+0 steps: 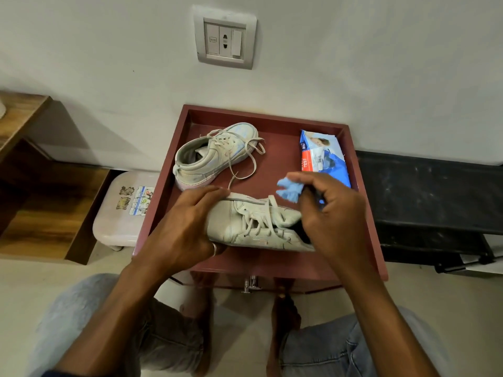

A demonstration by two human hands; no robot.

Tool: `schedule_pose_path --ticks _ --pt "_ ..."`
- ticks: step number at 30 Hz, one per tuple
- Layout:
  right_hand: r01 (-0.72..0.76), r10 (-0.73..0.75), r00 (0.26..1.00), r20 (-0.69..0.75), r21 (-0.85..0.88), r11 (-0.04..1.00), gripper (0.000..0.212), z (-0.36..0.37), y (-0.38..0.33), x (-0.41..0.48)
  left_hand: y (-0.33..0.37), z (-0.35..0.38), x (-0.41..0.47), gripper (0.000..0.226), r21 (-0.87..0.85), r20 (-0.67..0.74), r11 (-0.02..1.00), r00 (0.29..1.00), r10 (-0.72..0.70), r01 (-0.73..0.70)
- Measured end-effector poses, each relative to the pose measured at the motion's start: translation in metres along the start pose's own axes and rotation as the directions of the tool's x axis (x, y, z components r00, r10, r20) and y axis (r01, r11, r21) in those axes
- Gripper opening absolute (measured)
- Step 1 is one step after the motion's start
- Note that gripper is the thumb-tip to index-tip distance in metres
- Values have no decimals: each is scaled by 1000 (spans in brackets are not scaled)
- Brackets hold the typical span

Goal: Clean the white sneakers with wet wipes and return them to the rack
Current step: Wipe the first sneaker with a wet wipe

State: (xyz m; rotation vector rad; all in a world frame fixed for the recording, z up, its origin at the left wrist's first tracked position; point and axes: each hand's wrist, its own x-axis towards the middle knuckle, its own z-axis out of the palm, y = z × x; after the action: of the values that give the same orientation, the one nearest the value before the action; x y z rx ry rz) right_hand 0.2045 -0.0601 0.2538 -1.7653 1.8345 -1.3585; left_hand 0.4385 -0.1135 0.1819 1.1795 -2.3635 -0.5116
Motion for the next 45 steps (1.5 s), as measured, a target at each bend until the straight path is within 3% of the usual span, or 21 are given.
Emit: schedule_pose_path --ticks 3,7,10,14,17,22,32,35,40,45 --pt "126 -121 986 -111 33 992 27 2 -20 1 9 1 0 99 36 -100 998 994 55 -52" --pt "251 -249 967 47 -67 966 29 35 -22 -10 13 2 1 93 43 -145 995 984 99 -94" --pt "256 -217 959 181 -232 938 28 45 -2 -17 9 1 0 95 64 -137 993 985 102 -94" --pt "119 -63 985 162 -366 923 25 38 11 -13 9 -1 1 95 66 -142 992 983 114 -106" --pt "113 -74 989 128 -338 934 25 50 1 -15 8 1 1 95 47 -146 996 986 86 -80" --pt "226 -165 948 272 -209 951 26 71 -16 -23 0 2 -1 93 24 -129 999 991 42 -39" --pt "-69 217 947 237 -509 858 24 24 14 17 5 1 1 84 65 -124 991 985 123 -115" --pt "-35 102 971 215 -298 954 17 37 6 15 5 4 1 83 68 -130 988 980 148 -140" --pt "178 -143 963 229 -139 974 24 65 -17 4 7 3 -2 98 25 -129 988 979 156 -154" --pt "143 -121 969 215 -87 986 26 55 -7 8 11 -1 -3 100 -17 -154 989 977 145 -149"
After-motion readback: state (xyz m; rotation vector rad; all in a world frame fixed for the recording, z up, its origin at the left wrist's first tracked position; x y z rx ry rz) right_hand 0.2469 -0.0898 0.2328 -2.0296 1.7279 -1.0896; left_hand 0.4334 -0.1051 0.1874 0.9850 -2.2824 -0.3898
